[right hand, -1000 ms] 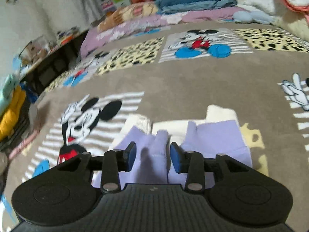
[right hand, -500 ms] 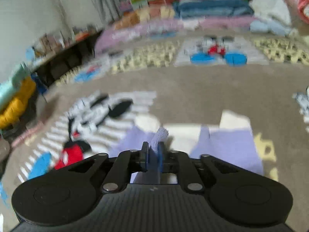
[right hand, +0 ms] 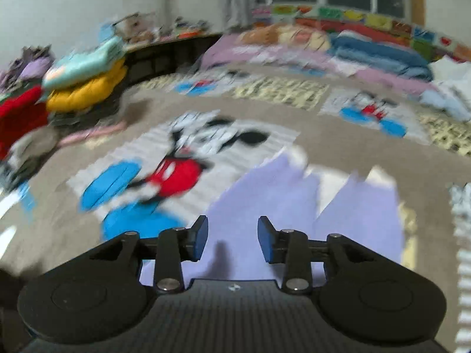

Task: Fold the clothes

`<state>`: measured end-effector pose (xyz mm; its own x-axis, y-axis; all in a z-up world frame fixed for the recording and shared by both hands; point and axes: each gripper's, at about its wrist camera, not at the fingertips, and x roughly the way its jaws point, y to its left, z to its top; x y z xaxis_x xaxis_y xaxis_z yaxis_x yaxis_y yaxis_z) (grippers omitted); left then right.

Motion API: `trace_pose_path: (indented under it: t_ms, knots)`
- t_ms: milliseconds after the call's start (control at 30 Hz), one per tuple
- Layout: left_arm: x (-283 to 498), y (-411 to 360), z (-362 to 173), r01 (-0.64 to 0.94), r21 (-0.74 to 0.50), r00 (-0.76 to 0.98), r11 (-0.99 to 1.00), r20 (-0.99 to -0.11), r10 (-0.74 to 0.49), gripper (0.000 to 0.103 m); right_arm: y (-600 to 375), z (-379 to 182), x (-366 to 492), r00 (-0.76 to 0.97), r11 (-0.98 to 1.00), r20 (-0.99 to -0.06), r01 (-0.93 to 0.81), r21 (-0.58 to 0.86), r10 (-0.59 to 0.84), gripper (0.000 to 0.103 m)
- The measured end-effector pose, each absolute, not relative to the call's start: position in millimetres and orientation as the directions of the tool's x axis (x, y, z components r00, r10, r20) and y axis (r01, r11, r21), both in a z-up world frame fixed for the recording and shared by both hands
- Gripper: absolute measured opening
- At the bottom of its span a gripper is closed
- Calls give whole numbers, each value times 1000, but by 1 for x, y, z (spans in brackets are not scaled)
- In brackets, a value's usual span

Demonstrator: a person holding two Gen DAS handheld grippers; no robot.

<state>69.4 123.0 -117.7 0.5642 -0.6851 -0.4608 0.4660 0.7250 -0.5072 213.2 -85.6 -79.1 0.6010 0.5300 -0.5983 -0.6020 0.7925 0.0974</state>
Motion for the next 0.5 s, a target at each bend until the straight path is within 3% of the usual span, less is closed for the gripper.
trace_pose_path:
  t_ms: [133, 200, 333, 400, 500]
  knots:
    - [66, 110, -107, 527, -405, 640, 748, -391, -662, 78, -85, -95, 194, 589, 803, -623, -585, 110, 514, 39]
    - [75, 95, -111, 533, -362, 644, 765, -413, -644, 78, -90, -95, 190, 600, 811, -600, -565, 149, 529, 39]
    - [85, 67, -137, 551, -260, 577, 793, -568, -587, 78, -88, -97, 188, 601, 816, -612, -564, 130, 514, 39]
    - [77, 61, -134, 584, -195, 584, 788, -574, -574, 78, -87, -96, 185, 599, 807, -612, -579, 116, 517, 39]
    - [72, 65, -128, 598, -193, 592, 778, -548, -591, 78, -85, -95, 180, 594, 794, -612, -600, 94, 522, 39]
